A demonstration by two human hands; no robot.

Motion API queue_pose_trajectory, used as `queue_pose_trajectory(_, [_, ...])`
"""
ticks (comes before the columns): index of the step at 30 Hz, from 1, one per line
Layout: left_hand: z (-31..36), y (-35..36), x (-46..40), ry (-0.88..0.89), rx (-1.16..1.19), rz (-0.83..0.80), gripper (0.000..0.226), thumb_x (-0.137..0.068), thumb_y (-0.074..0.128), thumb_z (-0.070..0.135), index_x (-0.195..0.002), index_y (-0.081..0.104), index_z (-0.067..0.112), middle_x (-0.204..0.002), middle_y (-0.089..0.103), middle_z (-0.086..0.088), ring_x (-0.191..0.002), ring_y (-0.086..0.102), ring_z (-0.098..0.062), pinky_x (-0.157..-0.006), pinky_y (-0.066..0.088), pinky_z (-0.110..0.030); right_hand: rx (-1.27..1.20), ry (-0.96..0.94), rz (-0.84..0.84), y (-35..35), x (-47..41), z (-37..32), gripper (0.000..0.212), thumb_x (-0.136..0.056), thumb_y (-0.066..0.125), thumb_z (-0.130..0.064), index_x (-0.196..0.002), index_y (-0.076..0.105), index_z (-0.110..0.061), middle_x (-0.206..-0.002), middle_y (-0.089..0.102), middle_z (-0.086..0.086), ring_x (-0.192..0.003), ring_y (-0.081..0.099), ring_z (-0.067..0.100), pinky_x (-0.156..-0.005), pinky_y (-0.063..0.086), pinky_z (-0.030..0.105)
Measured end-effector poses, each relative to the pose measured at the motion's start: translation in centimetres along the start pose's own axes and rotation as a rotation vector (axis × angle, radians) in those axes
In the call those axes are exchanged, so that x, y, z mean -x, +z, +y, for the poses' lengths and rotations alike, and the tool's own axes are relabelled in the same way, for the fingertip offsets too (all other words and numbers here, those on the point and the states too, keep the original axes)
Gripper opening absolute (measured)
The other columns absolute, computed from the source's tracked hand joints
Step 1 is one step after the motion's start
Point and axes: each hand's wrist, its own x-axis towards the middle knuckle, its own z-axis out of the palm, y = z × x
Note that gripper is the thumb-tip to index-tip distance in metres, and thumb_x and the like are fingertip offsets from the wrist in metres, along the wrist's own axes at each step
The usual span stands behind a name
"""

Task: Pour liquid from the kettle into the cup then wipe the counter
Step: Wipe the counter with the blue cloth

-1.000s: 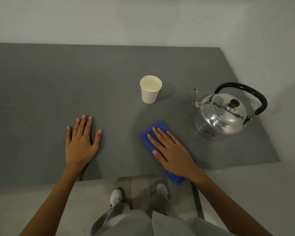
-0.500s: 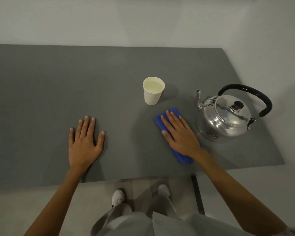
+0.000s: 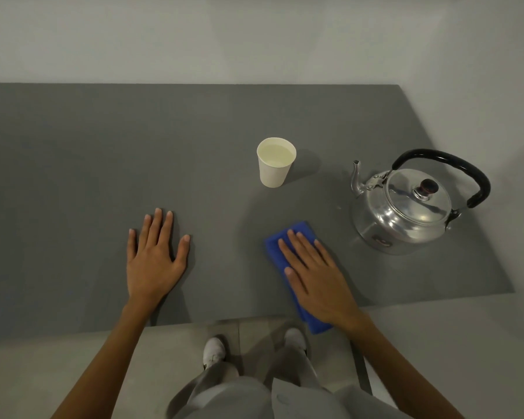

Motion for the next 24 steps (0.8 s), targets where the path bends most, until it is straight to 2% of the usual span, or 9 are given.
queue_pose_trajectory(4, [-0.1,0.1,0.1,-0.009,-0.007,0.006,0.069,-0.091,0.020,0.059,-0.150,0.023,0.022,-0.159,0.022,-0.001,-0.148,0.011,-0.014,-0.122,0.003,-0.041,0.017,0.106,0.037,-0.8,-3.2,1.5,0.054,-0.099,0.009,-0.042,-0.148,-0.002,-0.023,-0.159,0.004,0.001,-0.147,-0.002,0.016,-0.120,0.003,0.038])
queue_pose_trajectory(7, [-0.1,0.3,0.1,-0.009,-0.017,0.008,0.068,-0.092,0.020,0.059,-0.150,0.022,0.023,-0.159,0.021,0.000,-0.148,0.010,-0.013,-0.121,0.002,-0.040,0.026,0.183,0.084,-0.5,-6.5,-0.2,0.054,-0.101,0.020,-0.035,-0.150,0.006,-0.018,-0.160,0.009,0.006,-0.147,0.004,0.022,-0.120,0.004,0.041])
queue_pose_trajectory(10, [-0.1,0.4,0.1,-0.009,-0.027,0.005,0.067,-0.093,0.021,0.059,-0.150,0.022,0.024,-0.159,0.022,0.000,-0.148,0.011,-0.014,-0.121,0.002,-0.040,0.009,0.228,0.095,0.0,-8.7,-3.2,0.054,-0.101,0.019,-0.033,-0.151,0.008,-0.015,-0.160,0.007,0.009,-0.147,0.002,0.024,-0.119,0.000,0.041])
queue_pose_trajectory(17, [0.0,0.3,-0.1,-0.009,-0.019,0.011,0.068,-0.092,0.021,0.057,-0.149,0.024,0.022,-0.158,0.024,-0.001,-0.148,0.015,-0.016,-0.121,0.005,-0.041,-0.027,-0.052,0.067,1.2,-8.1,-10.2,0.055,-0.100,0.019,-0.033,-0.151,0.010,-0.015,-0.160,0.009,0.009,-0.147,0.002,0.023,-0.120,0.004,0.043])
queue_pose_trajectory(20, [-0.1,0.2,-0.1,-0.013,-0.008,0.015,0.068,-0.091,0.022,0.058,-0.149,0.026,0.022,-0.158,0.025,-0.001,-0.148,0.015,-0.015,-0.121,0.006,-0.041,-0.004,-0.191,0.010,1.3,-4.2,-8.5,0.054,-0.100,0.018,-0.036,-0.151,0.010,-0.019,-0.160,0.011,0.004,-0.147,0.004,0.019,-0.119,0.008,0.044])
queue_pose_trajectory(24, [-0.1,0.2,0.1,-0.014,-0.022,0.001,0.068,-0.092,0.020,0.058,-0.150,0.022,0.023,-0.159,0.021,0.001,-0.148,0.010,-0.013,-0.122,0.004,-0.040,-0.006,-0.082,-0.005,0.6,-2.0,-2.3,0.055,-0.100,0.009,-0.043,-0.151,0.002,-0.024,-0.160,0.002,-0.002,-0.147,-0.002,0.014,-0.120,0.010,0.042])
